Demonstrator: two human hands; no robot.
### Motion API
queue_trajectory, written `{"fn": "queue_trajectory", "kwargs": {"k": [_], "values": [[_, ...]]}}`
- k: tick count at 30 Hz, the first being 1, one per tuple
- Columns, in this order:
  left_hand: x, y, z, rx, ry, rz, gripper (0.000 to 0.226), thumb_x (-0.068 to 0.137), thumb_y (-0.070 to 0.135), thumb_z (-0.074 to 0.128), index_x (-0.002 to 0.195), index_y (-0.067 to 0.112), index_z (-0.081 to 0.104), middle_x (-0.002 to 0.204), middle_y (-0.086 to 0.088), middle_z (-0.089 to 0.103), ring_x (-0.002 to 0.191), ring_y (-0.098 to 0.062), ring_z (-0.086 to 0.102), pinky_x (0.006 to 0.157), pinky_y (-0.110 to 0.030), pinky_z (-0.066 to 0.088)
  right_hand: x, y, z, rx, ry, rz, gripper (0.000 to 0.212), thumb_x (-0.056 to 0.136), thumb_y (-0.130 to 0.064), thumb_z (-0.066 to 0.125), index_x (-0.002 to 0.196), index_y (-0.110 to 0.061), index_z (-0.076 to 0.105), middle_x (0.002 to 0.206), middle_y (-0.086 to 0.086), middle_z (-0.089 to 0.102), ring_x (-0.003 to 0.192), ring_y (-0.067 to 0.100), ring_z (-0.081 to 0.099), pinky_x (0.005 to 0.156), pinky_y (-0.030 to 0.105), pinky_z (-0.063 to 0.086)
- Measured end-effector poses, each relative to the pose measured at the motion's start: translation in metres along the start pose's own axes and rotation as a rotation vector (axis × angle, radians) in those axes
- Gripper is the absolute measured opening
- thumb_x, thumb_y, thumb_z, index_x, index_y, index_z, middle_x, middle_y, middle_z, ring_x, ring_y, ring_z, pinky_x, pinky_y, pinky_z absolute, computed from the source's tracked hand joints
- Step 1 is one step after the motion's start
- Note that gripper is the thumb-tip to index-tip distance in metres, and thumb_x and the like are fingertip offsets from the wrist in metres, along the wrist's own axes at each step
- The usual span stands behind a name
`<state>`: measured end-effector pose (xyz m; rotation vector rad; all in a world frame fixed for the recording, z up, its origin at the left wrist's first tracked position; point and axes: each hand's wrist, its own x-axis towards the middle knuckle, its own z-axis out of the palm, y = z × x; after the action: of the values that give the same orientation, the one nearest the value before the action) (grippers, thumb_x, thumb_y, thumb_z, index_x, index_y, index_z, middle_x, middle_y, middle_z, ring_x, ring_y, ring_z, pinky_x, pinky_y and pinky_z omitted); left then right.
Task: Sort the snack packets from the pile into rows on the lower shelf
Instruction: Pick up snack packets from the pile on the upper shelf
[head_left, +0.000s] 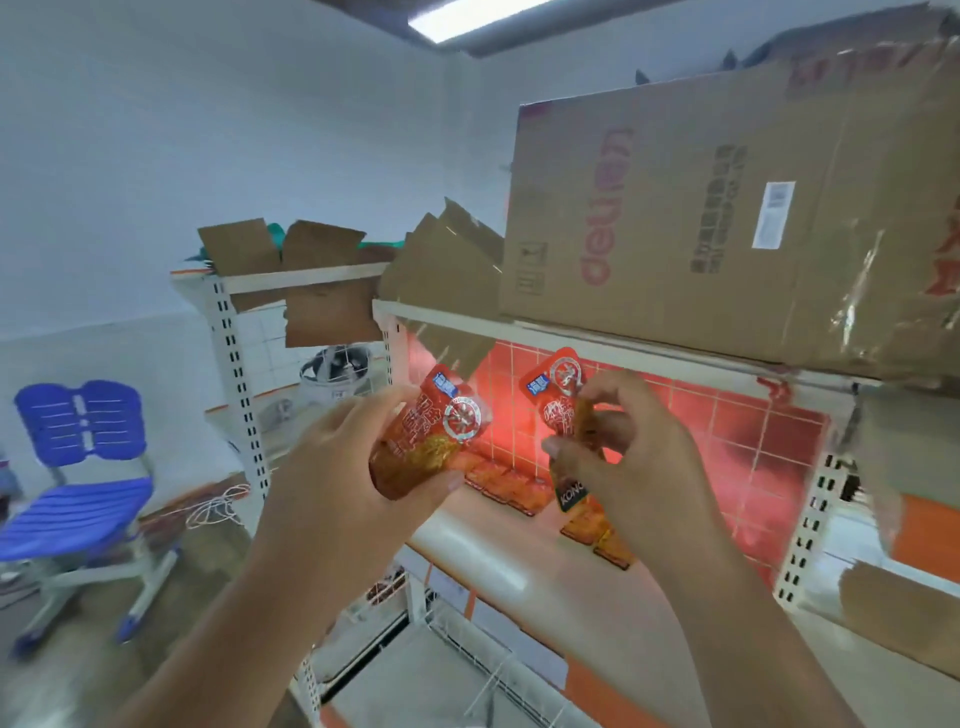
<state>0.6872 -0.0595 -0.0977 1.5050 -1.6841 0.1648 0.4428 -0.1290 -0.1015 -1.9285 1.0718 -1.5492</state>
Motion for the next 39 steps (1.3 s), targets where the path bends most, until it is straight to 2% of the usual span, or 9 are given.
{"fn": "queue_trajectory", "kwargs": {"k": [5, 9, 12, 22, 25, 30, 34, 36, 39], "values": [[0.048, -0.063, 0.031, 0.065, 0.019, -0.020, 0.075, 0.070, 0.083, 0.061, 0.136, 0.054, 0.044, 0.110, 0.042, 0.048, 0.099, 0.009, 0.055, 0.072, -0.018, 0.047, 0.055, 0.058, 0.055, 0.035, -0.010, 0.019, 0.042, 0.078, -0.030, 0.087, 0.107, -0.041, 0.059, 0.095, -0.016, 0.066, 0.091, 0.015, 0.067, 0.075, 0.040, 0.056], [0.090, -0.110, 0.059, 0.086, -0.017, -0.053, 0.068, 0.071, 0.085, 0.060, 0.131, 0.056, 0.047, 0.106, 0.035, 0.055, 0.096, 0.009, 0.056, 0.074, -0.025, 0.054, 0.102, 0.102, 0.094, 0.025, -0.041, 0.058, 0.038, 0.080, -0.029, 0.086, 0.103, -0.043, 0.058, 0.097, -0.019, 0.066, 0.092, -0.004, 0.063, 0.066, 0.021, 0.049], [0.123, -0.146, 0.085, 0.092, -0.051, -0.083, 0.068, 0.072, 0.084, 0.062, 0.131, 0.050, 0.053, 0.104, 0.031, 0.057, 0.096, 0.011, 0.056, 0.076, -0.024, 0.054, 0.138, 0.132, 0.122, -0.007, -0.073, 0.105, 0.036, 0.081, -0.034, 0.085, 0.102, -0.043, 0.058, 0.095, -0.016, 0.066, 0.082, -0.010, 0.062, 0.052, 0.011, 0.045], [0.179, -0.255, 0.171, 0.044, -0.183, -0.243, 0.076, 0.067, 0.088, 0.059, 0.131, 0.048, 0.054, 0.108, 0.025, 0.063, 0.096, 0.002, 0.060, 0.078, -0.029, 0.052, 0.181, 0.213, 0.196, -0.157, -0.185, 0.241, 0.031, 0.080, -0.038, 0.083, 0.098, -0.040, 0.057, 0.093, -0.021, 0.066, 0.077, 0.003, 0.062, 0.073, 0.035, 0.055], [0.192, -0.286, 0.200, 0.063, -0.250, -0.262, 0.075, 0.070, 0.089, 0.056, 0.134, 0.050, 0.049, 0.106, 0.025, 0.061, 0.098, -0.001, 0.060, 0.082, -0.035, 0.054, 0.182, 0.240, 0.224, -0.206, -0.223, 0.332, 0.032, 0.081, -0.043, 0.082, 0.097, -0.040, 0.054, 0.095, -0.018, 0.067, 0.080, 0.004, 0.062, 0.074, 0.033, 0.052], [0.223, -0.343, 0.262, 0.128, -0.370, -0.212, 0.079, 0.070, 0.088, 0.049, 0.139, 0.051, 0.039, 0.116, 0.014, 0.063, 0.104, -0.017, 0.064, 0.074, -0.034, 0.049, 0.186, 0.287, 0.282, -0.415, -0.246, 0.480, 0.034, 0.079, -0.049, 0.078, 0.091, -0.039, 0.048, 0.080, -0.017, 0.059, 0.069, -0.006, 0.051, 0.055, 0.018, 0.032], [0.253, -0.391, 0.320, 0.161, -0.461, -0.087, 0.073, 0.078, 0.078, 0.056, 0.137, 0.037, 0.042, 0.119, 0.005, 0.063, 0.109, -0.022, 0.064, 0.082, -0.036, 0.054, 0.199, 0.320, 0.331, -0.554, -0.214, 0.639, 0.033, 0.078, -0.047, 0.073, 0.083, -0.035, 0.043, 0.080, -0.013, 0.056, 0.076, 0.016, 0.057, 0.061, 0.026, 0.040], [0.264, -0.411, 0.345, 0.146, -0.485, -0.014, 0.065, 0.078, 0.070, 0.064, 0.128, 0.031, 0.053, 0.108, 0.002, 0.066, 0.100, -0.023, 0.067, 0.083, -0.037, 0.058, 0.208, 0.332, 0.353, -0.641, -0.186, 0.713, 0.032, 0.081, -0.059, 0.069, 0.093, -0.038, 0.050, 0.081, -0.012, 0.060, 0.081, 0.017, 0.061, 0.065, 0.025, 0.043], [0.272, -0.430, 0.375, 0.140, -0.520, 0.087, 0.063, 0.076, 0.065, 0.074, 0.120, 0.020, 0.069, 0.092, -0.006, 0.069, 0.083, -0.029, 0.068, 0.073, -0.037, 0.056, 0.222, 0.344, 0.375, -0.773, -0.208, 0.834, 0.049, 0.086, -0.065, 0.061, 0.121, -0.032, 0.052, 0.104, -0.004, 0.069, 0.102, 0.023, 0.065, 0.082, 0.029, 0.047]]}}
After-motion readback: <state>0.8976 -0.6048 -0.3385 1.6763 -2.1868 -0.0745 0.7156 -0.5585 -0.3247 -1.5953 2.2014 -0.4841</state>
